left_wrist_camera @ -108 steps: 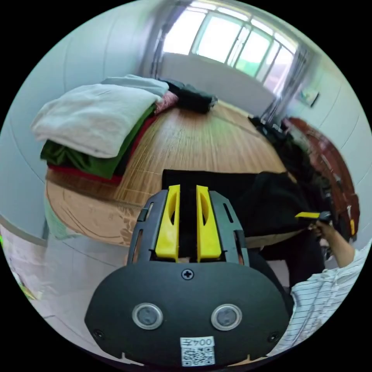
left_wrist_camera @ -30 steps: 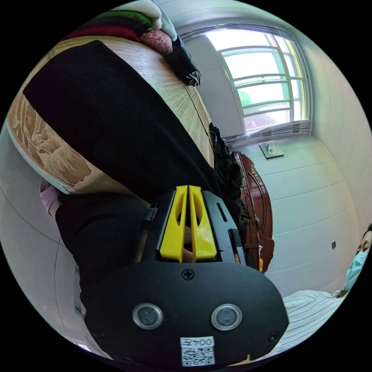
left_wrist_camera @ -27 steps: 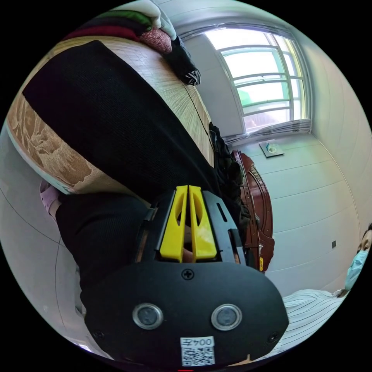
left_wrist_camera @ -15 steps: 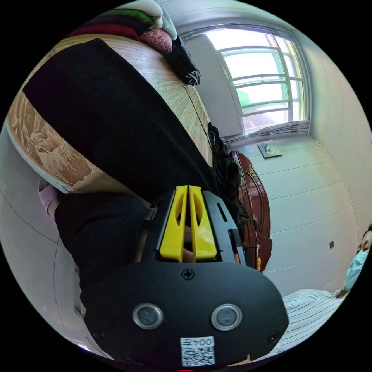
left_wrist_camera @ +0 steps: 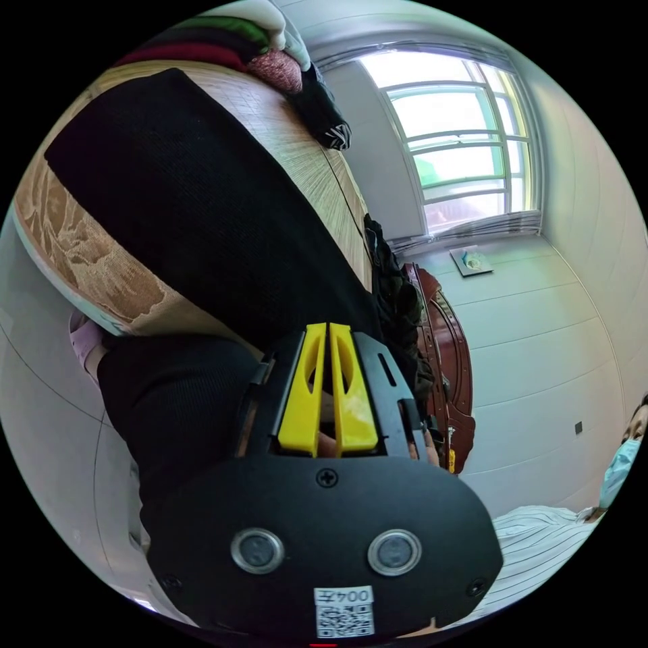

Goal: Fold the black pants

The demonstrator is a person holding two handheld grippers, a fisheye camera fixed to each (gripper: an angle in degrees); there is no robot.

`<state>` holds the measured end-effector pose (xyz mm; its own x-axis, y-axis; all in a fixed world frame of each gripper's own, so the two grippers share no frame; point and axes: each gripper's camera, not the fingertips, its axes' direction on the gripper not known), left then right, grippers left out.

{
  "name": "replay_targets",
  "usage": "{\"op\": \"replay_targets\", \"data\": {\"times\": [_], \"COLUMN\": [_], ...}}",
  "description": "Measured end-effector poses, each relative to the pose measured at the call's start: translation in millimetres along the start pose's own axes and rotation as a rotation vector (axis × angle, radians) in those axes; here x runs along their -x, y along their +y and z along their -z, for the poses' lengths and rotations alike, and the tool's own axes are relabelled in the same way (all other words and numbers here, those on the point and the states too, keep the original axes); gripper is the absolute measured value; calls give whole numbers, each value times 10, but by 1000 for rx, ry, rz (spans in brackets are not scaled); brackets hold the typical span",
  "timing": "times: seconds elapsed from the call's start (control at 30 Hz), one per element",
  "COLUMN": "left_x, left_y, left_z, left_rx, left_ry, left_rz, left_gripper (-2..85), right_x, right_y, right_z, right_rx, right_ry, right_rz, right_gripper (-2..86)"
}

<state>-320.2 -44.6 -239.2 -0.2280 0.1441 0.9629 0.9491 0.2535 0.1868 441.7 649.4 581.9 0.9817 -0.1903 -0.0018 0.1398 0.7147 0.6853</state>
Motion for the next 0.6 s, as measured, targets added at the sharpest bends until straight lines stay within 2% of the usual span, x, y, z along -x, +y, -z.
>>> {"op": "replay_targets", "data": {"times": [0.1, 0.2, 0.4, 0.6], "left_x": [55, 79, 69, 88], "left_y": [-55, -96, -143, -175], "left_z": [-1, -37, -126, -250], "left_rx": [-5, 0, 13, 22], "left_ry": [2, -3, -30, -39], "left_rz": [7, 6, -16, -19], "left_gripper": [13, 13, 14, 13], "right_x": [-280, -559, -175, 347], "right_y": [81, 31, 110, 187], "right_z": [-47, -76, 103, 677], "right_rx": [37, 32, 37, -125], "right_ry": [20, -104, -31, 75], "right_rz": [-51, -114, 25, 190], "right_gripper": [24, 33, 63, 1]}}
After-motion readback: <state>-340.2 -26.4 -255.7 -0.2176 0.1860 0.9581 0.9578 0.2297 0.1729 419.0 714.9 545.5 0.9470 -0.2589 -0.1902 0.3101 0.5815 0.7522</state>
